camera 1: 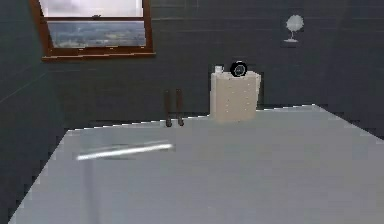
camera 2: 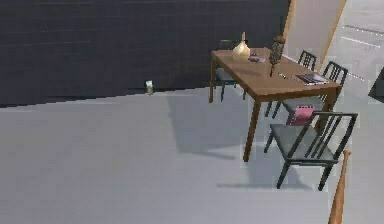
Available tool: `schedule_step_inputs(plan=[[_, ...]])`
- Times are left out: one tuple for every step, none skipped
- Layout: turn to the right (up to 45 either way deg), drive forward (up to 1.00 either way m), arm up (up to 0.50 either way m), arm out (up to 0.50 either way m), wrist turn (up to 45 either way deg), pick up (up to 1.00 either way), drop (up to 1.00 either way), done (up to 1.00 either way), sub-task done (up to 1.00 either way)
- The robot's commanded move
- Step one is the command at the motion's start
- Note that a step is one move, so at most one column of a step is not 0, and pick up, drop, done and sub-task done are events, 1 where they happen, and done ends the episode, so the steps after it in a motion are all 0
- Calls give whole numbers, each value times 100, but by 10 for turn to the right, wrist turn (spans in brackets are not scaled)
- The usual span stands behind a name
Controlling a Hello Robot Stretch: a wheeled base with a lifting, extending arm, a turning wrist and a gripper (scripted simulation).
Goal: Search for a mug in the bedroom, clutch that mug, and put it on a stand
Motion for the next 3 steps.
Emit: schedule_step_inputs(plan=[[30, 0, 0, 0, 0, 0, 0, 0, 0], [0, 100, 0, 0, 0, 0, 0, 0, 0], [0, 90, 0, 0, 0, 0, 0, 0, 0]])
